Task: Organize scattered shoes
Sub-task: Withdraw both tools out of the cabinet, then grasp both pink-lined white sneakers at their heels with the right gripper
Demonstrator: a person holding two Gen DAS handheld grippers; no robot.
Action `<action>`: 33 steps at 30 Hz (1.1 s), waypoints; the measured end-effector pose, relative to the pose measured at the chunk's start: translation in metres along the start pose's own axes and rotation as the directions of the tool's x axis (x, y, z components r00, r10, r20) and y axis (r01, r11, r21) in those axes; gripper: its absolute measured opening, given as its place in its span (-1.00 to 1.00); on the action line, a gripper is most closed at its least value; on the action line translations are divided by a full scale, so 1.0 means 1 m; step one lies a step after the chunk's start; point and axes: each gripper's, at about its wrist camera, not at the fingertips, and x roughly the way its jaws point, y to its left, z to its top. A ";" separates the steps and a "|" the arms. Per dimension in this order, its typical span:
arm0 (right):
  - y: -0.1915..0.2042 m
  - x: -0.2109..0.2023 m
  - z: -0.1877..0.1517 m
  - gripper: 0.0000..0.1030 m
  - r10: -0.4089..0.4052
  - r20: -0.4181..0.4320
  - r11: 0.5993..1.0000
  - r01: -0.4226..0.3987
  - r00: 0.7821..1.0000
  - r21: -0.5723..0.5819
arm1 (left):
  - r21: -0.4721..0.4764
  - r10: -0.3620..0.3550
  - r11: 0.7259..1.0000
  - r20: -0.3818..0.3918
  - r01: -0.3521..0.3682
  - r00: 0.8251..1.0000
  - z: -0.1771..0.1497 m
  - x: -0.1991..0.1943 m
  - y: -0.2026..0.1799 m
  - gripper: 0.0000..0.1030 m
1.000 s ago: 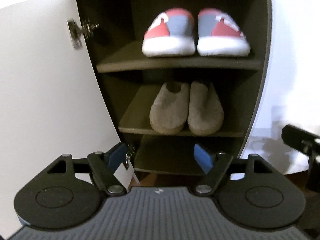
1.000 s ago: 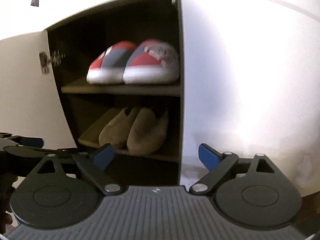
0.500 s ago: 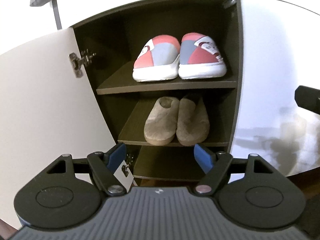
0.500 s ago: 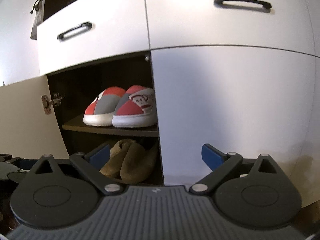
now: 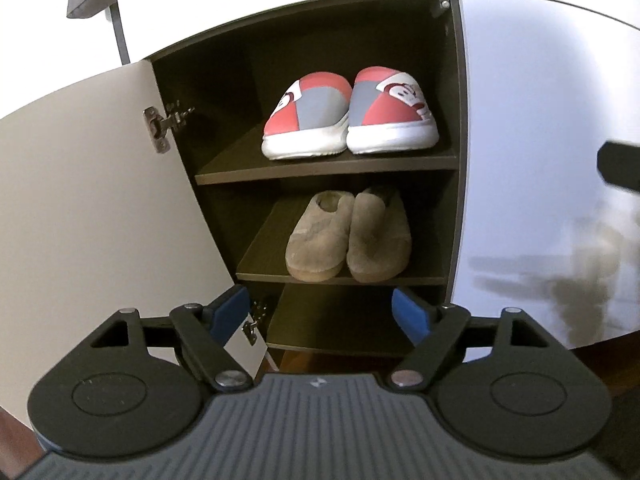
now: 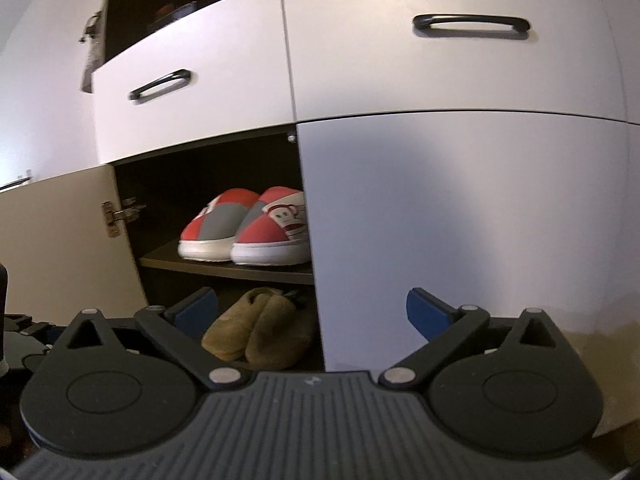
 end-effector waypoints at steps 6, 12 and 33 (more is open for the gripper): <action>-0.026 0.024 -0.042 0.98 0.144 -0.080 0.982 -0.153 0.986 -0.108 | 0.011 0.027 1.000 -0.076 -0.027 0.997 -0.054 0.012 0.022 0.70; -0.045 0.063 -0.109 0.98 0.211 -0.330 0.909 -0.309 0.920 -0.280 | 0.061 0.079 0.996 -0.252 -0.066 0.964 -0.120 0.033 0.034 0.70; -0.027 0.206 -0.366 0.28 0.150 -0.807 0.379 -0.787 0.571 -0.487 | 0.030 -0.090 0.992 -0.488 0.120 0.868 -0.273 0.106 -0.089 0.70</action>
